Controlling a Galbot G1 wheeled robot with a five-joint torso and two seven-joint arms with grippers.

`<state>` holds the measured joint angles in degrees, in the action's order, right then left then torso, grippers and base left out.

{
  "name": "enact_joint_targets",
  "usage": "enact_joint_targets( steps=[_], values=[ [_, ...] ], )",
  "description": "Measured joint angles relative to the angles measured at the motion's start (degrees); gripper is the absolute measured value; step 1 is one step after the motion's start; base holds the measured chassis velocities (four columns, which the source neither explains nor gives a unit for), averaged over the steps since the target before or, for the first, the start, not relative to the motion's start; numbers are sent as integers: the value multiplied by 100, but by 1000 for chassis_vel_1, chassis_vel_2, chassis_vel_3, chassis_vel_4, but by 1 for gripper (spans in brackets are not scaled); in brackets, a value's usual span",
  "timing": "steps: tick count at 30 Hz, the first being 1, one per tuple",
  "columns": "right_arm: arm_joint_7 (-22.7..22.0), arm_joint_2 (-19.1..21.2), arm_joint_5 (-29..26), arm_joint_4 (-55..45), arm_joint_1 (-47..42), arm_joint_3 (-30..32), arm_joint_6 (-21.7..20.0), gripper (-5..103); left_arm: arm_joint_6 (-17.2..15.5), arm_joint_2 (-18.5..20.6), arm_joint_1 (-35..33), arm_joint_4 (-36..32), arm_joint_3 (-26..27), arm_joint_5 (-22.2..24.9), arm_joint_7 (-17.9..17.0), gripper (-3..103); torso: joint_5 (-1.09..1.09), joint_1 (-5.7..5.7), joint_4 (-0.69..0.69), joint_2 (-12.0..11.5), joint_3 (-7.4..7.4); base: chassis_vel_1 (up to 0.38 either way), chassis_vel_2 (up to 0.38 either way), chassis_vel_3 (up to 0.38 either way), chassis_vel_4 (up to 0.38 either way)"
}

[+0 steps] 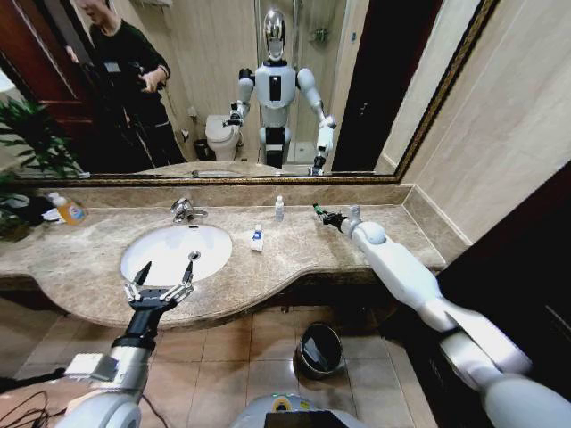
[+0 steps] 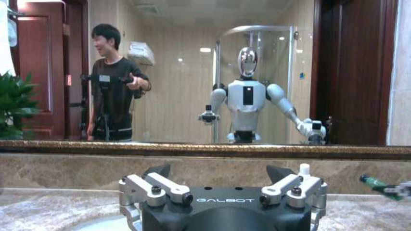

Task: Pick up the trash from the sink and place it in the trash bin.

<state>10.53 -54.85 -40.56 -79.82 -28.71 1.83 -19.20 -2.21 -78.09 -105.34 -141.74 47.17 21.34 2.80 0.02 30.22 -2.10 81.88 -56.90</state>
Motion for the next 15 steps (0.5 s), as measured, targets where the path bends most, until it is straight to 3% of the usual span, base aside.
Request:
enact_joint_targets(
  steps=[6,9,15],
  values=[
    [-30,580,-329,-1535,-1150,927,-55,10,0,0,0,0,0,0,1,100,-1,0,0,0,0,0,0,0,0],
    [-144,895,-492,-2541,-2184,1503,-8,10,0,0,0,0,1,0,-1,100,0,0,0,0,0,0,0,0,0],
    [-267,1127,-496,-3555,-3422,2177,281,10,0,0,0,0,0,0,1,100,-2,-1,-1,0,1,0,0,0,0]
  ],
)
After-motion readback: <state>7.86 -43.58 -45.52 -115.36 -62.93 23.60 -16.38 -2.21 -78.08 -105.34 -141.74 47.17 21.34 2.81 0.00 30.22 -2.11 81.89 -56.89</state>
